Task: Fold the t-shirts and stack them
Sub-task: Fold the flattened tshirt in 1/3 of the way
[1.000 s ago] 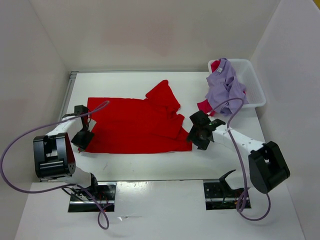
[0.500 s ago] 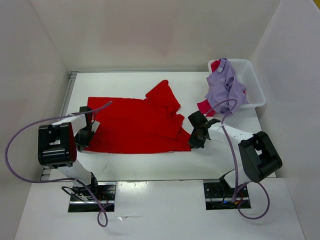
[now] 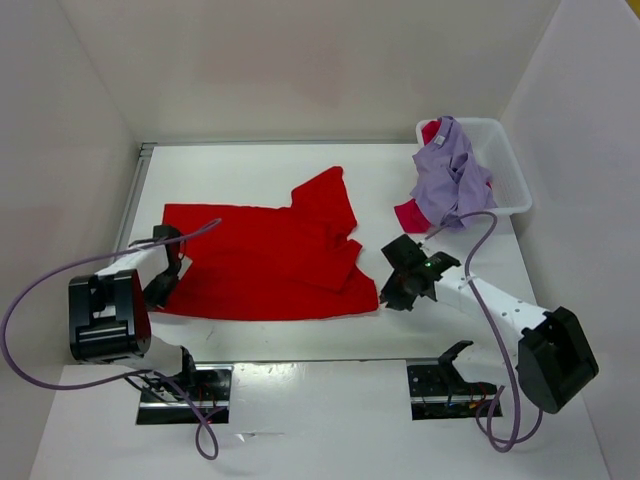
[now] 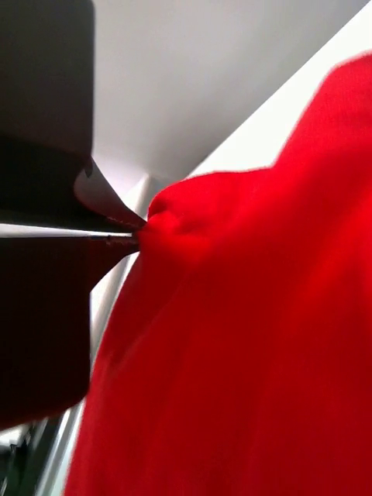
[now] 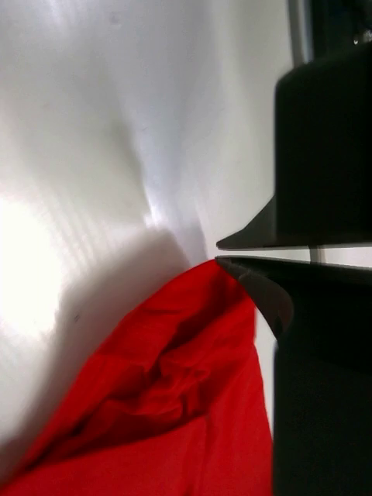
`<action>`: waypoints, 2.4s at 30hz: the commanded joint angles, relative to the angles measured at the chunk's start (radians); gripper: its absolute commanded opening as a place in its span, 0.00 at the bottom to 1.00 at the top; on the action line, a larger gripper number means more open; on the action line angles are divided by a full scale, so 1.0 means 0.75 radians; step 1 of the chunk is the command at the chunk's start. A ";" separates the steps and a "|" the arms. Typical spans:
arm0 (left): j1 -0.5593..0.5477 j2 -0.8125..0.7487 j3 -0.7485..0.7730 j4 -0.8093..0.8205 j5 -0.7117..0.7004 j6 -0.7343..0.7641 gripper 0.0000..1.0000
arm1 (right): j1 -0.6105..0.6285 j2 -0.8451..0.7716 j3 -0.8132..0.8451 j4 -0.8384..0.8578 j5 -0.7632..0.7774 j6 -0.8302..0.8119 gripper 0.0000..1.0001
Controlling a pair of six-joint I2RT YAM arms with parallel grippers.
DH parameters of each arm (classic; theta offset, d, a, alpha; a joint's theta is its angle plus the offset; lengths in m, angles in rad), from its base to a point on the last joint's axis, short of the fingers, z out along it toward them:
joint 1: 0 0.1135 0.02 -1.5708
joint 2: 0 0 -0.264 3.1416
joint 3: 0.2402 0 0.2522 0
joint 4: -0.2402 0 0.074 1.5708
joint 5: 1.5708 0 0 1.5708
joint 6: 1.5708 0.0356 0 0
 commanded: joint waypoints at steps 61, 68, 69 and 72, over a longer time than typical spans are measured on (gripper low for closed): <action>0.161 1.044 1.398 0.346 0.606 -0.467 0.99 | -0.209 2.312 2.922 -0.044 -0.073 -0.866 0.01; 0.161 0.991 1.384 0.313 0.731 -0.467 0.97 | -0.209 2.210 2.934 -0.084 -0.085 -0.890 0.00; 0.161 0.974 1.370 0.332 0.731 -0.467 0.97 | -0.209 2.198 2.934 -0.084 -0.085 -0.903 0.00; 0.161 0.890 1.333 0.399 0.718 -0.514 0.97 | -0.197 2.163 2.934 -0.099 -0.085 -0.903 0.00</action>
